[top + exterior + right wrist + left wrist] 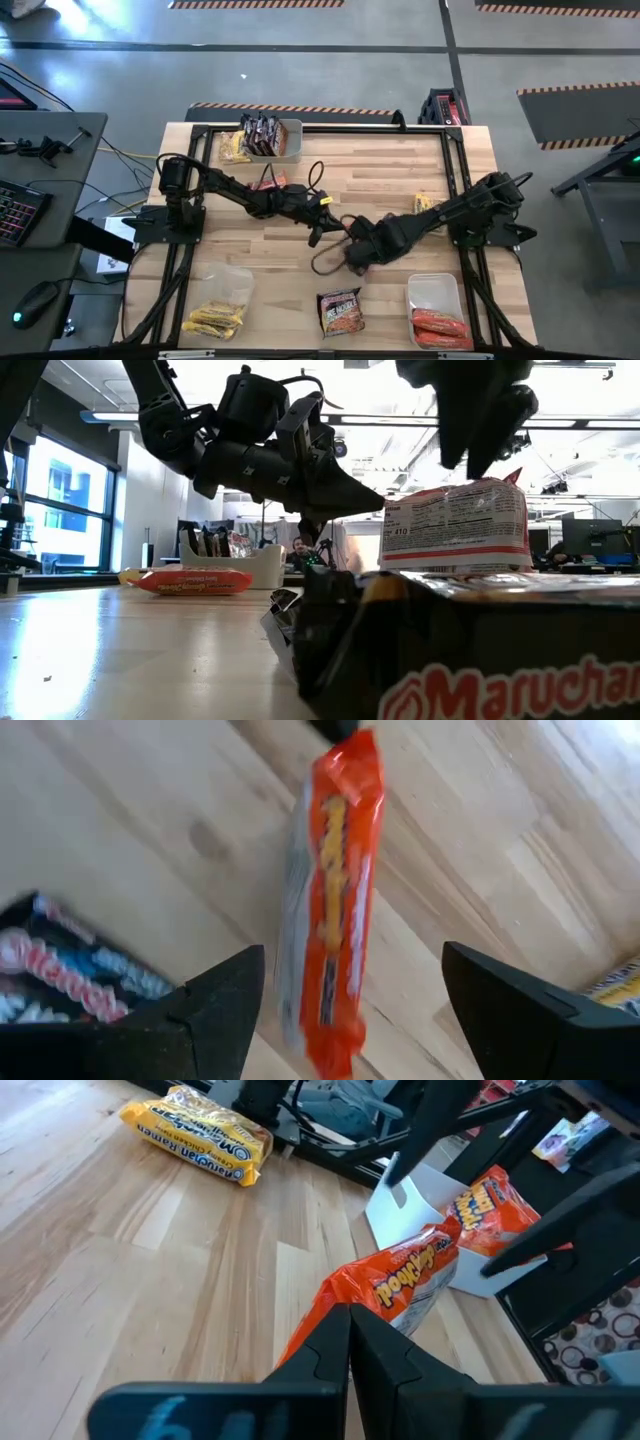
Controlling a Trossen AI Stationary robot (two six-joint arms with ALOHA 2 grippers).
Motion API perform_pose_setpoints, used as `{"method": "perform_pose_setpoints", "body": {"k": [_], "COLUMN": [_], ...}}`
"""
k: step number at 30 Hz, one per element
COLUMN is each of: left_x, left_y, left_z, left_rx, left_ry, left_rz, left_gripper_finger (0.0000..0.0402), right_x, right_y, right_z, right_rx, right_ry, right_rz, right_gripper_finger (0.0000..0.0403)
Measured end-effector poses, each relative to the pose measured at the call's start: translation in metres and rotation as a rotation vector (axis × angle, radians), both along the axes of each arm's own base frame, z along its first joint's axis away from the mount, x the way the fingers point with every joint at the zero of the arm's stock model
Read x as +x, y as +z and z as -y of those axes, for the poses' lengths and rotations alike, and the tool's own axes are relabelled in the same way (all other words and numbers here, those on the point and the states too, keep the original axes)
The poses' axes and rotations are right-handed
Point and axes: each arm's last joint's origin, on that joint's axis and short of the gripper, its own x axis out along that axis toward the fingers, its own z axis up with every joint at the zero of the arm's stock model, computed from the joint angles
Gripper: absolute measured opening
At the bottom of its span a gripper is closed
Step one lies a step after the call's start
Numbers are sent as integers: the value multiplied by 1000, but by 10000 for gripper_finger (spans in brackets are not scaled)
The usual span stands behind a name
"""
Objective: Sort Maruchan noodles
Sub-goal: Put the right orange noodle pack into the white bin
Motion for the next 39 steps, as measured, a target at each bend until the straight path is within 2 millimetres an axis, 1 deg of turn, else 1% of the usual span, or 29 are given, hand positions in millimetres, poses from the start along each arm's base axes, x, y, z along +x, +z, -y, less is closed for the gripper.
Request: {"method": "perform_pose_setpoints", "body": {"k": [2, 5, 10, 14, 19, 21, 26, 33, 36, 39], "left_x": [0, 0, 0, 0, 0, 0, 0, 0, 0, -2], "left_y": [0, 0, 0, 0, 0, 0, 0, 0, 0, 3], "left_z": [1, 1, 1, 1, 1, 1, 1, 1, 1, 0], "left_rx": [2, 2, 4, 15, 16, 16, 16, 19, 40, 35], "left_ry": [-2, -3, -7, -11, -11, -11, -11, -7, -18, -40], "left_rz": [1, 1, 1, 4, 4, 4, 5, 4, 10, 7], "left_gripper_finger": [0, 0, 0, 0, 0, 0, 0, 2, 12, 35], "right_x": [5, 11, 18, 15, 7, 8, 13, 15, 15, 15], "right_y": [-5, -14, -25, -32, -48, -50, -50, -50, -50, -49], "right_z": [8, 18, 26, 29, 31, 31, 29, 28, 29, 29], "right_rx": [35, 74, 149, 152, 169, 173, 187, 217, 216, 218], "right_ry": [-24, -10, 9, -9, -43, -45, -18, 8, 24, 42], "right_rz": [12, 19, 54, 29, -25, -13, 40, 49, 45, 42], "right_gripper_finger": [288, 288, 288, 288, 288, 283, 246, 165, 131, 107]}}
